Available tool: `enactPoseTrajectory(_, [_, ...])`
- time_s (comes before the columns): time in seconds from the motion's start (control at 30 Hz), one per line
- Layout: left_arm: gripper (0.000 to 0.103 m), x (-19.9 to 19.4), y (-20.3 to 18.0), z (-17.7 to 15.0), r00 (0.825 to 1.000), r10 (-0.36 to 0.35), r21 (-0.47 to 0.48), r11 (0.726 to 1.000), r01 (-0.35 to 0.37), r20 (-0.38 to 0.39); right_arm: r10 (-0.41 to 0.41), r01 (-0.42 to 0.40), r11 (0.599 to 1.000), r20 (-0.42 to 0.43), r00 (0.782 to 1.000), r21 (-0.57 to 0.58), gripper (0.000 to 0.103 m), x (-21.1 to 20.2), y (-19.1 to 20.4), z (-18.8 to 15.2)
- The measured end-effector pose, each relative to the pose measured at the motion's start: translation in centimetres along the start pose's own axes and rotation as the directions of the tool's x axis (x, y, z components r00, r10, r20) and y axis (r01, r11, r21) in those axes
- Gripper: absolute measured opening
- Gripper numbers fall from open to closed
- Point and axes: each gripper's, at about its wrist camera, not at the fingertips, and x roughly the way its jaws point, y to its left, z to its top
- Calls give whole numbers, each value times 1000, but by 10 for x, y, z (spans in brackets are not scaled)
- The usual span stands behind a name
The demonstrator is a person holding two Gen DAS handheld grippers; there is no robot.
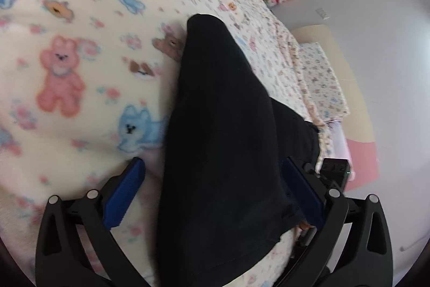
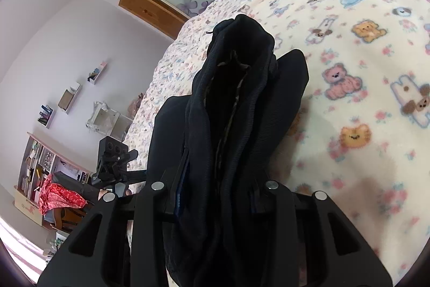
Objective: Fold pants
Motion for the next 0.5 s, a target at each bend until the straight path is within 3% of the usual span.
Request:
enactPoseTrajectory(0.13, [101, 5, -5, -4, 995, -101, 0, 995, 101, -17, -1, 1, 1000, 0, 1000, 17, 36, -1, -5, -2])
enactPoseTrajectory(0.33, [101, 7, -17, -10, 985, -172, 22, 985, 172, 2, -6, 6, 997, -5, 1000, 71, 36, 0, -21, -3])
enactPoseTrajectory(0.43, [97, 8, -7, -10, 987, -161, -16, 987, 162, 24, -3, 3, 996, -9, 1000, 89, 37, -1, -25, -3])
enactPoseTrajectory(0.5, [82, 12, -8, -11, 995, -98, -7, 995, 98, 23, -3, 4, 995, -13, 1000, 102, 39, -1, -27, -4])
